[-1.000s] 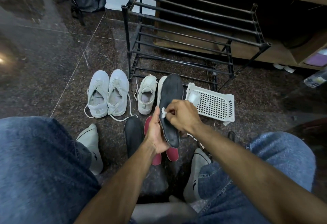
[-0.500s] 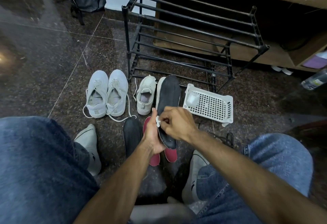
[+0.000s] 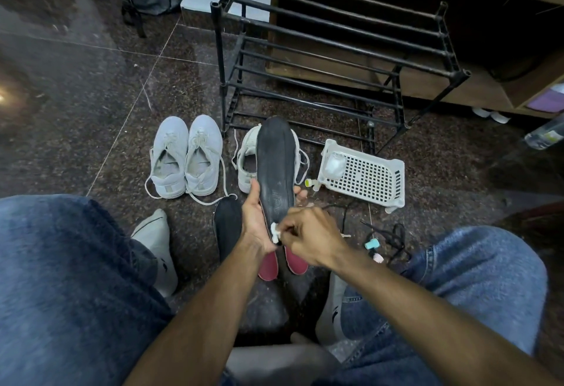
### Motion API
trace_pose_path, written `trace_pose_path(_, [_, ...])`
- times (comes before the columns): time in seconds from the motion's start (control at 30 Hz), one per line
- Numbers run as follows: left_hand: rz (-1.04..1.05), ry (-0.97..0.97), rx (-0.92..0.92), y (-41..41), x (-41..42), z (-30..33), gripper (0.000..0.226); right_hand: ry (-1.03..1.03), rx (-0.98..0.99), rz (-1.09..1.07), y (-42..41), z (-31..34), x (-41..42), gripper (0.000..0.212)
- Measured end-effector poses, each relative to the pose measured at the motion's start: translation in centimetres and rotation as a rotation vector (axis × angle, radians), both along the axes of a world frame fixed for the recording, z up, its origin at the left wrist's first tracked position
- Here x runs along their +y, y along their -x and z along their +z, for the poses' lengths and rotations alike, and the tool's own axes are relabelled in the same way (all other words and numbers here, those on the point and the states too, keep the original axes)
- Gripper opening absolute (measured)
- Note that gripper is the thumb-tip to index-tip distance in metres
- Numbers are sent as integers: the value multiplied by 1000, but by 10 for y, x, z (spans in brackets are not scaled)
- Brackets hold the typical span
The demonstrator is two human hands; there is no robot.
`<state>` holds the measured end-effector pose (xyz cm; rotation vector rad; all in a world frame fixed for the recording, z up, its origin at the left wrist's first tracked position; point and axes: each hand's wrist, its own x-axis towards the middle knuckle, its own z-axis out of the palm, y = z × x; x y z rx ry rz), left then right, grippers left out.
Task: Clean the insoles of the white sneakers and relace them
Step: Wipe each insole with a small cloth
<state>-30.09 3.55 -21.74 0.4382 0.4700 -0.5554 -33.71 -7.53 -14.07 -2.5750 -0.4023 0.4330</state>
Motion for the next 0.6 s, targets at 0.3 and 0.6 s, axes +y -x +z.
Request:
trace_pose_path(0.3, [-26, 57, -6, 2, -1, 10, 71, 219, -109, 12, -28, 6, -2, 25])
trace_pose_path(0.6, [94, 73, -84, -8, 0, 15, 71, 184, -100, 47, 2, -1, -2, 24])
